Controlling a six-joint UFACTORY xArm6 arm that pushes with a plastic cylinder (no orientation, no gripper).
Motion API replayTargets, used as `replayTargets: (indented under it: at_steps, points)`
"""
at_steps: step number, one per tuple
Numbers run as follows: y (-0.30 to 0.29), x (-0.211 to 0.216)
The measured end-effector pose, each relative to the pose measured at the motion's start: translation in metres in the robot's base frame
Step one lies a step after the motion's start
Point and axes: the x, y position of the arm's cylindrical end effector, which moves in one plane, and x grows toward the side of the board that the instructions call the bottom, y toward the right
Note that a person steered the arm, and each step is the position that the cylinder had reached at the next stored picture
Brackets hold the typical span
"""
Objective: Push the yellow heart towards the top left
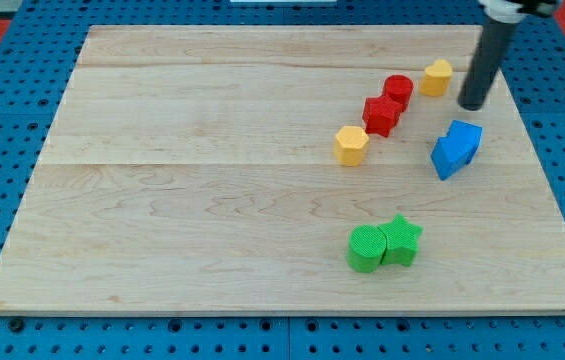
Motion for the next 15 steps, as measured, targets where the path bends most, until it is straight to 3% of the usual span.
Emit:
replayTargets:
  at_steps: [1, 3, 9, 12, 14, 15]
  points:
    - [0.017, -0.024]
    - [-0.027, -0.054]
    - [-0.039, -0.054]
    - [-0.122, -0.064]
    - [-0.243, -0.063]
    - [-0.243, -0.063]
